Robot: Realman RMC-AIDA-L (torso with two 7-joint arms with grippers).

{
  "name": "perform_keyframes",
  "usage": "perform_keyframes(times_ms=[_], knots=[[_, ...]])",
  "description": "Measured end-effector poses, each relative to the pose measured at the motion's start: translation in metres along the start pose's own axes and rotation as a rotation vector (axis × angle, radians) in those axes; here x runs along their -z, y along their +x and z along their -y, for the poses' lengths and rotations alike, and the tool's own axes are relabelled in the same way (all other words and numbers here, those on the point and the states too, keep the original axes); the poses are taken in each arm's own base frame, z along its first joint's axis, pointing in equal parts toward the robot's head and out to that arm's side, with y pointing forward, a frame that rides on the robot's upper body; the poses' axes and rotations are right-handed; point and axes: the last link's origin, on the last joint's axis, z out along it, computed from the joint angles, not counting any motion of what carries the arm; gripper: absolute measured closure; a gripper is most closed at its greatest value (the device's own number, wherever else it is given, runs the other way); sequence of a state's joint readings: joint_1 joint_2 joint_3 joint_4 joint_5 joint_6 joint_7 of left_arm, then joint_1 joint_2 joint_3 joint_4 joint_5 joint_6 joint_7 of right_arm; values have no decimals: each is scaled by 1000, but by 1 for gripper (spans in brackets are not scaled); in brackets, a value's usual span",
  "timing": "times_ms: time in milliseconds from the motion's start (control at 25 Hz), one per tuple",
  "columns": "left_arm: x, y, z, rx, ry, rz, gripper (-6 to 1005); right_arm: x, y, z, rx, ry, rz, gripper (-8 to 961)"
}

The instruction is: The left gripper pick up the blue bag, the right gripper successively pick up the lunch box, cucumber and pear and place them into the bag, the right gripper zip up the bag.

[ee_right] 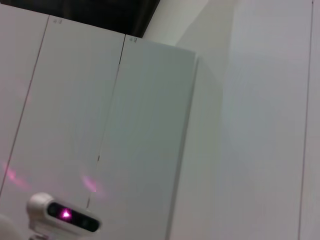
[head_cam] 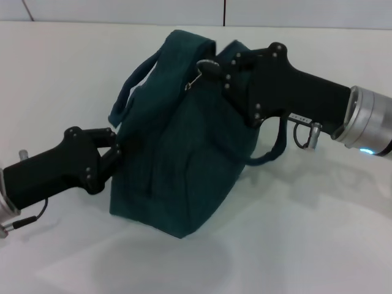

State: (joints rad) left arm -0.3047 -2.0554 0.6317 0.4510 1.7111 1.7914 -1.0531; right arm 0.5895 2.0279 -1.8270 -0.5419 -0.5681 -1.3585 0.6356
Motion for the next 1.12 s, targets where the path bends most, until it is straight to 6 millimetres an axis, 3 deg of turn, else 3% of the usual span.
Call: perform_keyframes(times_ms=[560, 840, 1120], knots=[[0, -8, -16, -6, -136, 83, 944, 1, 5, 14, 58, 83, -38, 942], [10, -4, -19, -24, -128, 52, 944, 6, 10, 20, 67, 123, -70, 943], [26, -1, -14, -49, -20, -8, 944, 19, 3, 6, 52, 101, 0, 943]])
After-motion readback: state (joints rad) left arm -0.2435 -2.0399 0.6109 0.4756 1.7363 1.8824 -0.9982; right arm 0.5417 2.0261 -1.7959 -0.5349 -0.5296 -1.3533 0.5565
